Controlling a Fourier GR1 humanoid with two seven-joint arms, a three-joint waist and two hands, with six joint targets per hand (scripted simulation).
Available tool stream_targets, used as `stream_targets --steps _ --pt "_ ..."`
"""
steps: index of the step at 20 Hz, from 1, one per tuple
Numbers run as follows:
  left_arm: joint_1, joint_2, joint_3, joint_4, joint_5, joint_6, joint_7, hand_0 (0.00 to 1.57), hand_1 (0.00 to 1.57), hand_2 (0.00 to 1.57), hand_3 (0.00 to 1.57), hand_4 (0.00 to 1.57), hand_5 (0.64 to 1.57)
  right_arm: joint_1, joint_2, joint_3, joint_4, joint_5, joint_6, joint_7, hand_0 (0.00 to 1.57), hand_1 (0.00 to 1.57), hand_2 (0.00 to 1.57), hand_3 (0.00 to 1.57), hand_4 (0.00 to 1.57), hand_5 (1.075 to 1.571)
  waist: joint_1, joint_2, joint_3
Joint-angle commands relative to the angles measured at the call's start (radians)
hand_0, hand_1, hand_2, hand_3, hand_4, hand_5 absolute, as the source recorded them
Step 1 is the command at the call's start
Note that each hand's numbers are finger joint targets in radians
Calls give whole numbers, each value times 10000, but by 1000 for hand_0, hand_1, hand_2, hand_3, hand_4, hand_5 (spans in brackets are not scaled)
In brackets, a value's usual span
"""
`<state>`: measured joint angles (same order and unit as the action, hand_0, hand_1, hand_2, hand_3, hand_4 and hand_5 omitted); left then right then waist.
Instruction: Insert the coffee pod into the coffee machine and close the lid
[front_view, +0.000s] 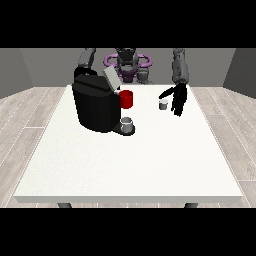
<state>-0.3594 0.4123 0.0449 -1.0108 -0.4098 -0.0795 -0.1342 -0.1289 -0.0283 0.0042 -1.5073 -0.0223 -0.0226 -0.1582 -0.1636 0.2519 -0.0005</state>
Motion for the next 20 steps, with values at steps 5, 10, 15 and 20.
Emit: stream_targets --steps 5,10,15,20 --pt "-1172 315 -120 1965 -761 -329 -492 0 0 0 0 0 1571 -464 -113 -472 820 -127 18 -680 0 0 0 0 416 1571 -95 548 3" --pt "-1626 354 -345 2564 -1292 -661 -223 0 0 0 0 0 1571 -994 -26 -528 1527 138 -348 -678 0 0 0 0 258 1571 235 313 3" --pt "-1939 240 -67 3266 -1165 -786 -657 0 0 321 0 0 1571 -1246 -86 -626 1387 141 -534 -401 0 0 0 0 374 1571 59 516 -1" --pt "-2051 314 21 3205 -1423 -289 -878 399 399 704 591 0 1571 -1220 -153 -830 1833 -174 -114 -1233 0 0 0 0 401 1571 -116 921 2"
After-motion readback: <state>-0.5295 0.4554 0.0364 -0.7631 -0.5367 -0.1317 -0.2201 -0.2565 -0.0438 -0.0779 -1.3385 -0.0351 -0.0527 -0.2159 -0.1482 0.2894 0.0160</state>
